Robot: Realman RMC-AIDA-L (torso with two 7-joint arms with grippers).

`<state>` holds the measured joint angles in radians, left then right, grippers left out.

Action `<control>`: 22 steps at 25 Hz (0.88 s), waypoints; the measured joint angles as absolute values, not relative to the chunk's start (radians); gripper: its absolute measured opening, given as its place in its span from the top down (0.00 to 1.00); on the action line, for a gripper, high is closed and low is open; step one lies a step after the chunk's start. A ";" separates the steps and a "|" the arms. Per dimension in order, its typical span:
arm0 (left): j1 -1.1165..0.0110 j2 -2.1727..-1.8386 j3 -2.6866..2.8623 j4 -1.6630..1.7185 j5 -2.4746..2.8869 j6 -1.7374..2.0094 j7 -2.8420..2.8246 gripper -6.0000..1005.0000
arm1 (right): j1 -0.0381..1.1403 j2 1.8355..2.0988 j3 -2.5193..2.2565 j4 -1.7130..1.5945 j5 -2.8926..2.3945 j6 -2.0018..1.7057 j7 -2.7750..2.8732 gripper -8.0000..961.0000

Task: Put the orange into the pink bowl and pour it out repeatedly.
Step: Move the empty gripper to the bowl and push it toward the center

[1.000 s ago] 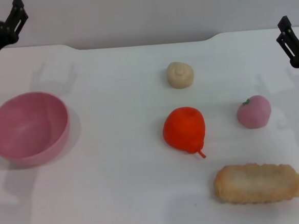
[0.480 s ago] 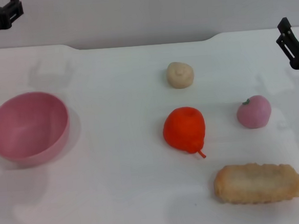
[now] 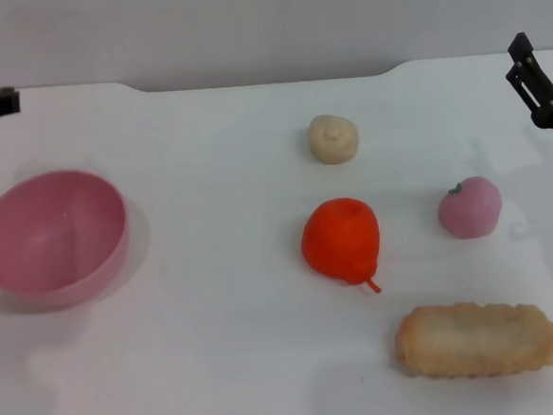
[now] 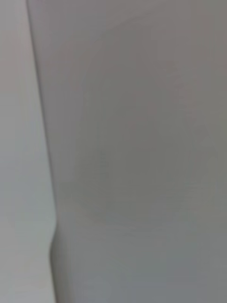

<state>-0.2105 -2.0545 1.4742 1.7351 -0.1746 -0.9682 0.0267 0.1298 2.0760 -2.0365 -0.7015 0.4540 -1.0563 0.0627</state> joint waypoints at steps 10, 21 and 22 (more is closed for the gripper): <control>-0.208 -2.056 1.485 1.757 -0.189 -1.107 0.080 0.23 | 0.135 2.075 -2.039 -0.705 0.454 -1.054 0.063 0.17; -0.214 -2.057 1.494 1.649 -0.190 -1.096 0.078 0.24 | 0.146 2.074 -2.038 -0.708 0.454 -1.026 0.063 0.18; -0.214 -2.057 1.493 1.635 -0.190 -1.095 0.077 0.24 | 0.146 2.074 -2.039 -0.708 0.454 -1.026 0.063 0.18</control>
